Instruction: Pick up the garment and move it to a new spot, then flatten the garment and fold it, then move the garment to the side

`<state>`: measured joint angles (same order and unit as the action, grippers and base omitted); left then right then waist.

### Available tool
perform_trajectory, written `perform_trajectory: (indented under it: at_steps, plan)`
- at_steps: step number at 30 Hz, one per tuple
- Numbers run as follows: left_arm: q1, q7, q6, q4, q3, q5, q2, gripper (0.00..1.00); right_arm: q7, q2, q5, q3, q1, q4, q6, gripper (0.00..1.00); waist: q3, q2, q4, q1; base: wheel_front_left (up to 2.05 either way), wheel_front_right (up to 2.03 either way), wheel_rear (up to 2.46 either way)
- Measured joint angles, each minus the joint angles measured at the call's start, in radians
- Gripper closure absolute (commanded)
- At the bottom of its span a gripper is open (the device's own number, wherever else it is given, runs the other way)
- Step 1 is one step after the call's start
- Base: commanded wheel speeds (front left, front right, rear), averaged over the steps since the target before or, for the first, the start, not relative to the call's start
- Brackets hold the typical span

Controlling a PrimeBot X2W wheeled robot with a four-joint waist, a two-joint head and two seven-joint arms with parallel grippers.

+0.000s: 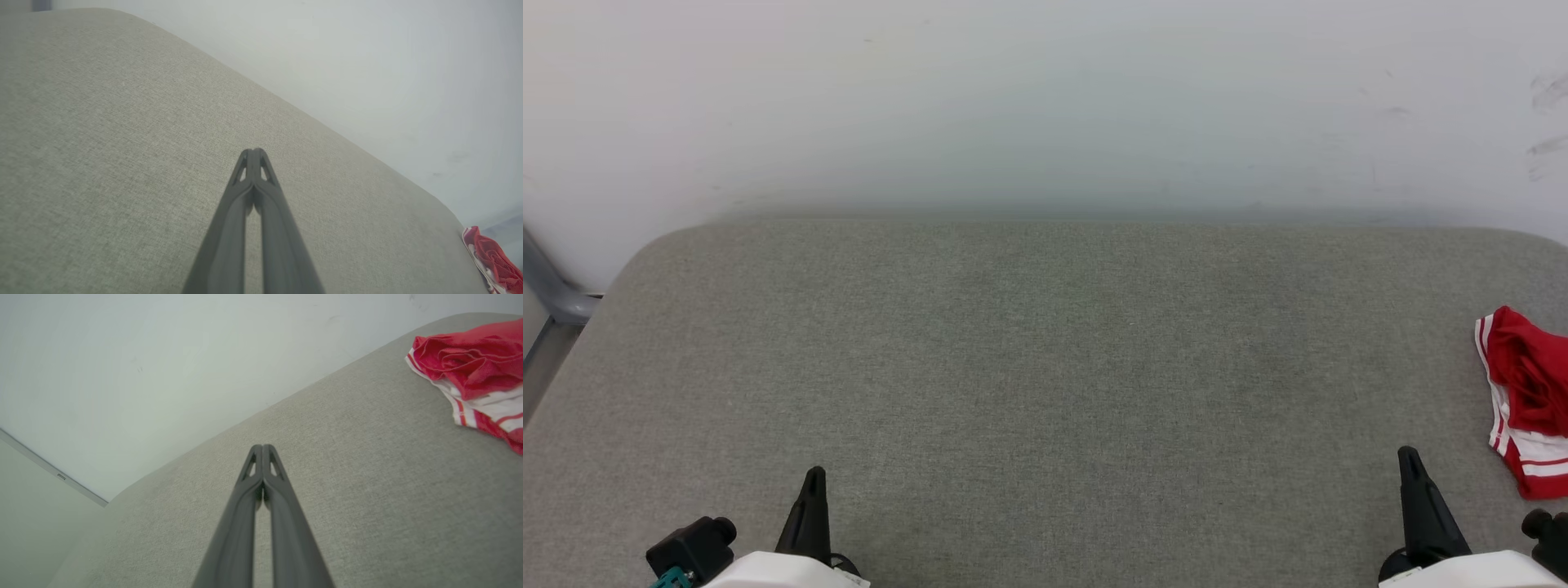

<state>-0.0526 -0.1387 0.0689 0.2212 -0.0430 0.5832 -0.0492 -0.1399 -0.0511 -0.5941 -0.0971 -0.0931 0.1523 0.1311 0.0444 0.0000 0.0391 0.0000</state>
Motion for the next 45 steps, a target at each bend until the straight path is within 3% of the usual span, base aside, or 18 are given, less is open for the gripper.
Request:
perform_trajectory:
  at_steps: [45]
  plan:
    - [0.085, 0.141, 0.033, 0.013, -0.039, 0.575, 0.0, 1.0, 0.141, 0.0, -0.568, -0.009, 0.111, 0.051, 0.0, 1.0, -0.021, 0.0, -0.018, 0.0, 0.0, 0.0, 0.0]
